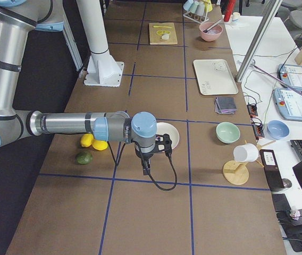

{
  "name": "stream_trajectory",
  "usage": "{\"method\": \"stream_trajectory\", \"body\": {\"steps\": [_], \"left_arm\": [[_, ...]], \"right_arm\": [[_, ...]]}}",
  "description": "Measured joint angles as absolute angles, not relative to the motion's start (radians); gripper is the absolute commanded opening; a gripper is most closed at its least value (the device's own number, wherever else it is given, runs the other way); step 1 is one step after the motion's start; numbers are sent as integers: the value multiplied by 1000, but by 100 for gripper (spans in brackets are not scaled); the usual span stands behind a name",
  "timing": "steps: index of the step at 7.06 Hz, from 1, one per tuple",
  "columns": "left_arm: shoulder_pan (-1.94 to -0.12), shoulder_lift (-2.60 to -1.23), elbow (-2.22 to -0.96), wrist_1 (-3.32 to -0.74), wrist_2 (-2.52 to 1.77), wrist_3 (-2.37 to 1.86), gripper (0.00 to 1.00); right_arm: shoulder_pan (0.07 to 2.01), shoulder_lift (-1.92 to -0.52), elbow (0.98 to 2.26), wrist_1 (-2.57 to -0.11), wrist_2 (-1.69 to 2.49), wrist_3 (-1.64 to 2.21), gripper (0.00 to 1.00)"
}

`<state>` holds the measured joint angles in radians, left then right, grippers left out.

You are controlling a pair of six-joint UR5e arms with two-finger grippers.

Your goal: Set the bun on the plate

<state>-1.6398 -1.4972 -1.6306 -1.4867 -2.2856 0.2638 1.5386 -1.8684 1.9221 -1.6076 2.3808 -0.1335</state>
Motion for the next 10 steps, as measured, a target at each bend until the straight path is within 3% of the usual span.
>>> {"method": "stream_trajectory", "body": {"steps": [7, 10], "left_arm": [[-1638, -1499, -1631, -1497, -2279, 262, 100], [-1637, -1497, -1623, -1498, -2285, 260, 100]], "right_arm": [[1529, -1825, 1910, -1608, 2386, -124, 100], [1435, -1759, 1863, -1522, 2395, 24, 100]]}}
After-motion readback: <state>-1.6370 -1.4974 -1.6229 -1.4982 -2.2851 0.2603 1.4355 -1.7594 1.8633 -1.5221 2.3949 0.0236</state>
